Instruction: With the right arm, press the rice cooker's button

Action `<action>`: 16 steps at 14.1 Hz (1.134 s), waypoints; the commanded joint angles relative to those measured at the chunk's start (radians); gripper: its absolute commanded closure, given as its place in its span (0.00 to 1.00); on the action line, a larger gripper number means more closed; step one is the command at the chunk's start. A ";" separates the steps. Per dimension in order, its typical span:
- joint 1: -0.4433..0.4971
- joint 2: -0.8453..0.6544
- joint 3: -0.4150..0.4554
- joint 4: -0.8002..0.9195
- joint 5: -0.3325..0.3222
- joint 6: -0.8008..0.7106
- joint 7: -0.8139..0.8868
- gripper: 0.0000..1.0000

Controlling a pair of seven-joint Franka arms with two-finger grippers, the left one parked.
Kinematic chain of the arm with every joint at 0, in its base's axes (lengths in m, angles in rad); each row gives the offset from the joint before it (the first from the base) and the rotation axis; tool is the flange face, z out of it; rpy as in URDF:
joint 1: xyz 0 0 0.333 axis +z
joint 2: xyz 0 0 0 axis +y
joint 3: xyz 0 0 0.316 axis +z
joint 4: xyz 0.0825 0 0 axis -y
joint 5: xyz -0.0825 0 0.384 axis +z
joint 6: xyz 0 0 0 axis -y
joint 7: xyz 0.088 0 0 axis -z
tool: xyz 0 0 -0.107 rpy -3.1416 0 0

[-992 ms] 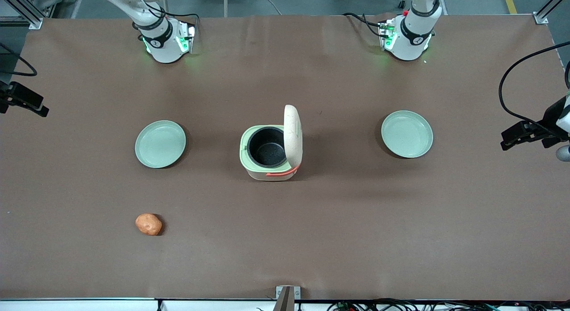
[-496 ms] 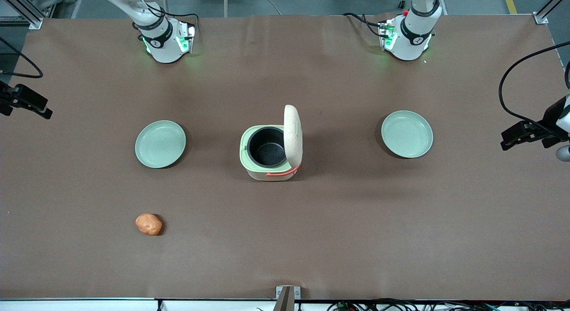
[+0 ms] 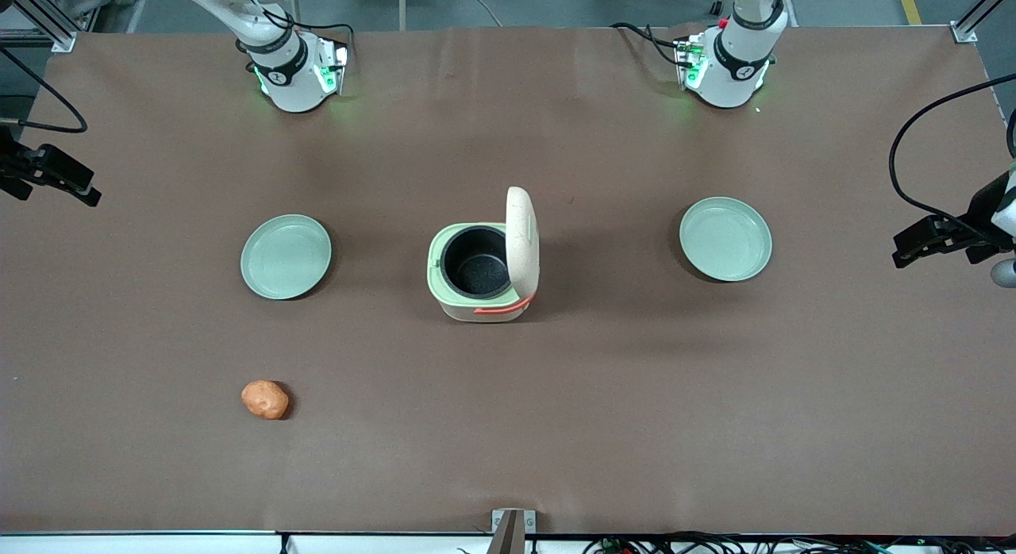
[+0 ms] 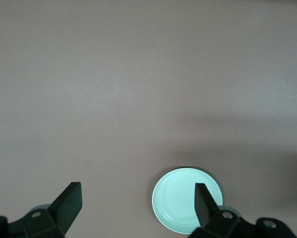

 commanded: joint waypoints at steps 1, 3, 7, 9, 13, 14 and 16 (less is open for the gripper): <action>-0.005 -0.028 0.003 -0.001 -0.014 -0.009 -0.009 0.00; 0.001 -0.026 0.005 -0.001 -0.015 -0.007 -0.011 0.00; 0.002 -0.025 0.011 0.001 -0.015 -0.001 -0.012 0.00; 0.004 -0.023 0.011 0.001 -0.014 0.003 -0.011 0.00; -0.045 -0.022 0.054 0.007 -0.012 0.003 -0.009 0.00; -0.054 -0.022 0.071 0.008 -0.014 0.003 -0.009 0.00; -0.051 -0.023 0.071 0.007 -0.012 0.003 -0.009 0.00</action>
